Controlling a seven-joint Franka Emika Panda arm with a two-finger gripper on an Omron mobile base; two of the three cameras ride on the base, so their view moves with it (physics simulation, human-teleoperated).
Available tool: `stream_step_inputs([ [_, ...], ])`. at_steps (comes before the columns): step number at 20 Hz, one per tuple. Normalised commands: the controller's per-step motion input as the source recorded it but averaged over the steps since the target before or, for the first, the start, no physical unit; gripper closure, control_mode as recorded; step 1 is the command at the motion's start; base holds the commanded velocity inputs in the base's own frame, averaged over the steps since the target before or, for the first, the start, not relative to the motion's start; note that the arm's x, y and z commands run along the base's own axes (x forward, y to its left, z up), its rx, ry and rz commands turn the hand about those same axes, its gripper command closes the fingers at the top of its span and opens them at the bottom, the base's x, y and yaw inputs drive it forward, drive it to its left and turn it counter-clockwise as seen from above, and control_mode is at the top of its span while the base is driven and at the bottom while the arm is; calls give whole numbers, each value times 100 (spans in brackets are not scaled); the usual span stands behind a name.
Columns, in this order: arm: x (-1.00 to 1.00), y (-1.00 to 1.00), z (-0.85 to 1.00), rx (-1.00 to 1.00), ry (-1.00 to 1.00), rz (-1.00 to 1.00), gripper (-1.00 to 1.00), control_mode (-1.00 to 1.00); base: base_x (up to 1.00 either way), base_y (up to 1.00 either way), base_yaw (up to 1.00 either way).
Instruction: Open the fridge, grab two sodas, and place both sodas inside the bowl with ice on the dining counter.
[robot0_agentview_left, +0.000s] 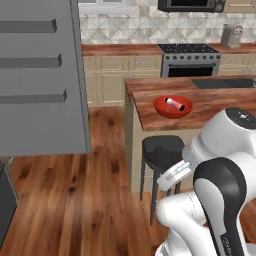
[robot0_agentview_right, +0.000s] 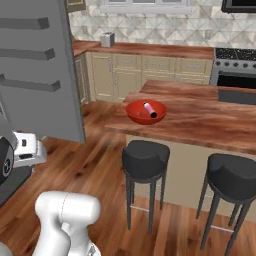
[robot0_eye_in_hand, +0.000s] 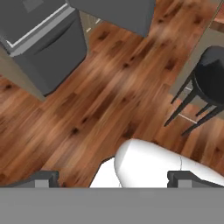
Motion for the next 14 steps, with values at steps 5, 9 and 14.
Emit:
stream_step_inputs([
  [5, 0, 0, 0, 0, 0, 0, -100, 100, -20, 95, 39],
  [9, 0, 0, 0, 0, 0, 0, -100, 100, 16, 65, 48],
  [14, 0, 0, 0, 0, 0, 0, -100, 100, 50, 32, 49],
])
